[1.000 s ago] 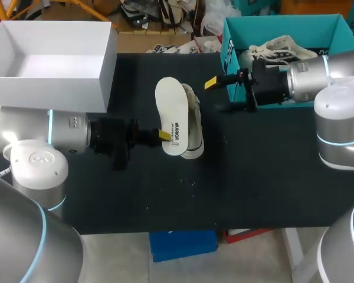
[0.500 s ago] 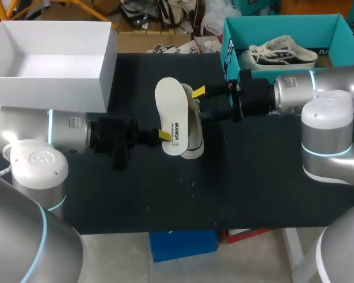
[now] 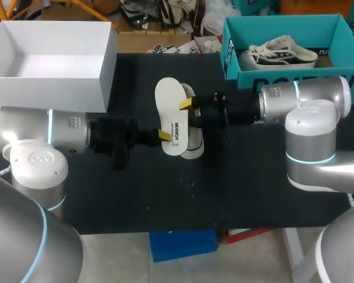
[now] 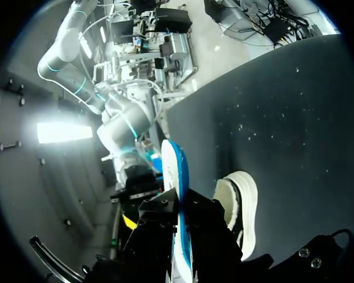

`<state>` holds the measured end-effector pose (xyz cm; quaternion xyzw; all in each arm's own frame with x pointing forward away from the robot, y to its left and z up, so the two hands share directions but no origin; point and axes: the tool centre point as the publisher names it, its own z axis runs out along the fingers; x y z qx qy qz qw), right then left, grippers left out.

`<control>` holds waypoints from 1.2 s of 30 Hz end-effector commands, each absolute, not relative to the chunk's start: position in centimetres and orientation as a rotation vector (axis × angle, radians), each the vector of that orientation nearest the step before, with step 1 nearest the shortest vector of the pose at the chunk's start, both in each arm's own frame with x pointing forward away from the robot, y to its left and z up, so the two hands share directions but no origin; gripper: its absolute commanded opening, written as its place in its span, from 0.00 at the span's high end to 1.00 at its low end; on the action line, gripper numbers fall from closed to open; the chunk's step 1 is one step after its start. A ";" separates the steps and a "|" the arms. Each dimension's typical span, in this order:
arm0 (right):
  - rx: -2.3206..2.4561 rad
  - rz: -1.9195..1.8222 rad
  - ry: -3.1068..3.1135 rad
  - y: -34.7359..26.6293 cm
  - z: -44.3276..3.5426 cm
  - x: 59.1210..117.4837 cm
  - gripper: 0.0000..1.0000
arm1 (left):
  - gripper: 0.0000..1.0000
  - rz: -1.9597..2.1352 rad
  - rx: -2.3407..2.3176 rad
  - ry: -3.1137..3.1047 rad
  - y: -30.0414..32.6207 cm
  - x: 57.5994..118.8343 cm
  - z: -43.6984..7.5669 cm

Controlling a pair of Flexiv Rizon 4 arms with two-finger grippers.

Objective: Take the shoe out of the shoebox, open the shoe tongue, remove and reinsert the insole, then place the shoe into the shoebox

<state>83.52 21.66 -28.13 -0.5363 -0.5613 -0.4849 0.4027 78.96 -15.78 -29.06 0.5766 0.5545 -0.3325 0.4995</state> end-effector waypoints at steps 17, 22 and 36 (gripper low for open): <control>-1.357 -1.205 -1.408 23.9 -29.4 83.9 1.00 | 1.00 -0.797 1.392 1.340 -15.9 78.9 -29.1; -1.357 -1.205 -1.408 23.9 -29.4 83.9 1.00 | 1.00 -0.797 1.392 1.340 -15.9 78.9 -29.1; -1.357 -1.205 -1.408 23.9 -29.4 83.9 1.00 | 0.00 -0.381 1.635 2.190 -11.1 75.8 -27.8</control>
